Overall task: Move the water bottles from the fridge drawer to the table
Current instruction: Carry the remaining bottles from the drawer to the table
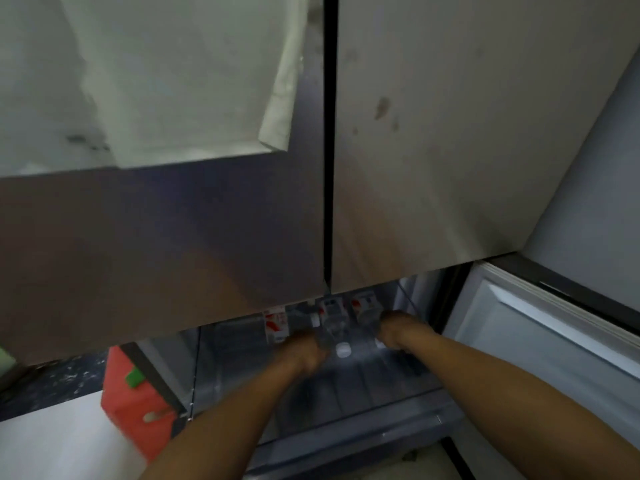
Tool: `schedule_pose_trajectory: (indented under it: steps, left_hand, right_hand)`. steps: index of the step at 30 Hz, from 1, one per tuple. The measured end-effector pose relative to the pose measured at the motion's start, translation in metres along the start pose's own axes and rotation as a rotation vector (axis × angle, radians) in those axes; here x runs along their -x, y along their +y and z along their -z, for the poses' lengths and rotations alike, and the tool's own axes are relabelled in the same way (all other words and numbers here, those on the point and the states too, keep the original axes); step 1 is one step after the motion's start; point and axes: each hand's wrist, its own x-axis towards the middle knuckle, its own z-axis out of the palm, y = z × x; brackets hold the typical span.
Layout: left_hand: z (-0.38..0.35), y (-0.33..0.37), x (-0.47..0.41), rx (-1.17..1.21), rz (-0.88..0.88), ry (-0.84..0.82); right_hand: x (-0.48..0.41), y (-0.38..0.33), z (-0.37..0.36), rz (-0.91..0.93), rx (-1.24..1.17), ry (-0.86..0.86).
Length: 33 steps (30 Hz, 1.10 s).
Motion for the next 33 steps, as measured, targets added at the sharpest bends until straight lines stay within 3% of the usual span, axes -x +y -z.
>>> schedule_pose_trajectory:
  steps: [8,14,18,23,27,30,33]
  left_hand:
    - [-0.033,0.007,-0.068,0.364,0.23,-0.102]
    - [-0.029,0.005,-0.061,0.515,0.306,-0.2]
    - [-0.027,-0.002,-0.032,0.534,0.35,-0.261]
    - [-0.024,-0.003,0.008,0.639,0.361,-0.098]
    - [-0.011,0.011,0.038,0.662,0.337,0.052]
    - [0.006,0.019,0.055,0.76,0.305,0.125]
    - [0.018,0.014,0.063,0.561,0.344,0.148]
  right_hand:
    - [-0.048,0.006,-0.023,0.005,0.041,-0.027]
    - [-0.044,0.005,-0.028,-0.063,-0.187,-0.002]
    - [-0.024,0.008,-0.023,-0.136,-0.326,-0.113]
    - [0.009,0.016,-0.017,-0.132,-0.361,-0.107]
    - [0.033,0.021,-0.008,-0.12,-0.377,-0.013]
    - [0.051,0.026,0.004,-0.084,-0.239,0.106]
    - [0.067,0.034,0.014,-0.085,-0.198,0.209]
